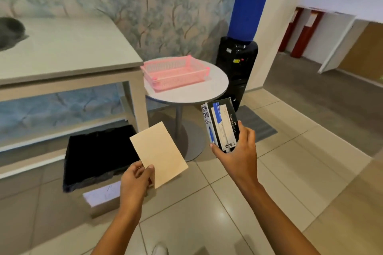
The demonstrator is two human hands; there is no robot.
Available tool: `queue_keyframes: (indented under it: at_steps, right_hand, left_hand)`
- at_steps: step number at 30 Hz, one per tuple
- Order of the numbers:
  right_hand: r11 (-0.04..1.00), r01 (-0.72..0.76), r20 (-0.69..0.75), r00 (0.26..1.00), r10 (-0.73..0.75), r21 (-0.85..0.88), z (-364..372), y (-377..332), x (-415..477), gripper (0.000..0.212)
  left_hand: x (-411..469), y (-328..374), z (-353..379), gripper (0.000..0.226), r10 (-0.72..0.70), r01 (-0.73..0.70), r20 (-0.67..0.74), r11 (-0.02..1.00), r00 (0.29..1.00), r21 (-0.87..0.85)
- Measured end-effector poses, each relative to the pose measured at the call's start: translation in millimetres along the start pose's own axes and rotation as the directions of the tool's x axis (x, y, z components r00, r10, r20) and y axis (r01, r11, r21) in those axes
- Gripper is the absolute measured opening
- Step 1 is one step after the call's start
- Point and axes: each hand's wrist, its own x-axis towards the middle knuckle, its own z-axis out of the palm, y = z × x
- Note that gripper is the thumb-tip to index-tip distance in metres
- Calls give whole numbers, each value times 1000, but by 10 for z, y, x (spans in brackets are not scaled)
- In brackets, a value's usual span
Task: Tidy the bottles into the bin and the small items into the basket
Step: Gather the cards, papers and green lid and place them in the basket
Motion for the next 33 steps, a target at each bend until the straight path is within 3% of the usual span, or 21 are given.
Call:
queue_keyframes:
  at_steps: [9, 13, 19, 24, 28, 33]
  right_hand:
    - [1000, -15, -62, 998, 13, -23, 776, 370, 1682, 91]
    - [1000, -29, -52, 998, 29, 5, 1190, 505, 2451, 88]
    - [999, -46, -55, 997, 46, -2, 1704, 750, 3373, 89]
    - [997, -63, 32, 998, 62, 34, 2197, 1037, 4143, 89]
    - [999, 8, 105, 994, -11, 32, 2599, 1197, 4836, 90]
    - [994, 54, 204, 976, -73, 96, 3139, 1206, 5586, 90]
  left_hand:
    - [1800, 396, 905, 5, -1, 1, -6, 997, 1000, -74]
    - [2625, 764, 1306, 5, 35, -35, 18, 999, 999, -33]
    - [3701, 1125, 1774, 18, 15, -16, -29, 1000, 999, -23]
    - [4607, 1227, 2127, 23, 6, -5, -91, 1000, 996, 16]
    - [5269, 1328, 2365, 32, -3, 21, -234, 997, 972, 77]
    - [5925, 1468, 2542, 31, -97, 105, -303, 994, 948, 12]
